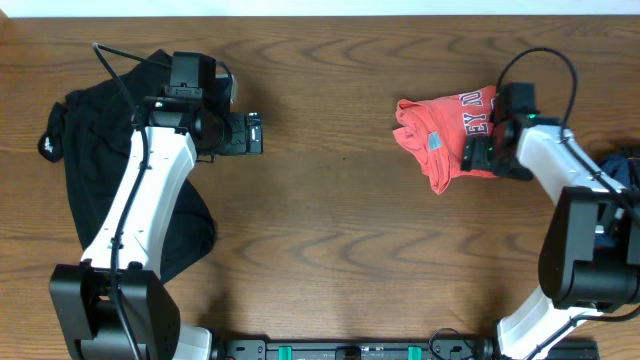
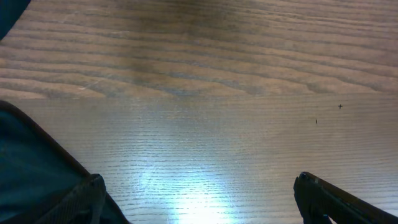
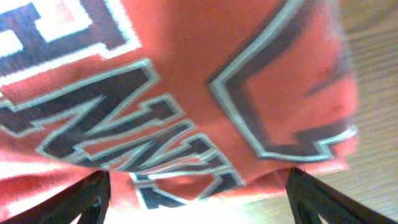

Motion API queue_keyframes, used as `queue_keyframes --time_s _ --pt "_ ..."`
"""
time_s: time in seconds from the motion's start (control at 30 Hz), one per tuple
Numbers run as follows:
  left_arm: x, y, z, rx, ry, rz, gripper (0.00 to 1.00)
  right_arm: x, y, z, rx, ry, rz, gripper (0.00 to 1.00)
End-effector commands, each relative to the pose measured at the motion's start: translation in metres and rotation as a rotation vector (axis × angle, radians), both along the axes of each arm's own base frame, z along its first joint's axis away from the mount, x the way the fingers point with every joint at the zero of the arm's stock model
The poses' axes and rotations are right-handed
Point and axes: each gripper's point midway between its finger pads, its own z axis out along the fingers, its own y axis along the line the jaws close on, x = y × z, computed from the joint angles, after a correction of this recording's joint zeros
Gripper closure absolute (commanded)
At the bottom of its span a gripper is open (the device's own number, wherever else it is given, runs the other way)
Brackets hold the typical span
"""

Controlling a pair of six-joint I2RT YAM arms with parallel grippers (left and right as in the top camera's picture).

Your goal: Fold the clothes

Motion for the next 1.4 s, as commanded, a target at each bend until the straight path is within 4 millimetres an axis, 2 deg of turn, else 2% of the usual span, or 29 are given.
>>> queue_keyframes --time_s 0.0,0.13,0.2,0.27,0.37,0.47,0.7,0.83,1.0,1.23,1.3,1.37 --pt "-0.002 -0.001 -0.008 -0.001 0.022 -0.002 0.02 0.034 0.022 0.056 0.072 -0.142 0.095 0.11" --pt "-0.001 -0.001 -0.007 -0.002 0.014 -0.001 0.02 0.051 0.058 0.113 0.076 -0.262 0.215 0.01" --pt "0.001 -0.001 -0.006 -0.002 0.007 -0.001 0.02 0.055 0.077 0.125 0.055 -0.288 0.267 0.01" --pt "0.003 -0.001 -0.006 -0.002 -0.002 -0.001 0.02 0.055 0.092 0.126 0.011 -0.291 0.302 0.01" --pt "0.005 0.003 -0.006 0.023 -0.009 0.01 0.02 0.05 0.109 0.113 -0.036 -0.253 0.306 0.01" --pt "0.006 0.014 -0.007 0.079 -0.012 0.033 0.02 0.044 0.123 0.091 -0.039 -0.19 0.306 0.01" --pt "0.007 0.027 -0.007 0.112 -0.014 0.065 0.02 0.04 0.114 0.056 -0.146 -0.103 0.221 0.01" --pt "0.007 0.031 -0.007 0.112 -0.013 0.076 0.02 0.044 0.118 0.042 -0.139 -0.091 0.226 0.01" --pt "0.007 0.032 -0.007 0.111 -0.013 0.079 0.02 0.043 0.123 0.013 -0.137 -0.039 0.24 0.01" --pt "0.007 0.032 -0.007 0.111 -0.013 0.079 0.02 0.038 0.119 -0.018 -0.159 0.026 0.2 0.2" --pt "0.007 0.032 -0.007 0.111 -0.012 0.078 0.02 0.036 0.113 -0.02 -0.186 0.038 0.188 0.38" --pt "0.007 0.032 -0.007 0.111 -0.012 0.078 0.02 0.035 0.102 -0.018 -0.228 0.04 0.15 0.71"
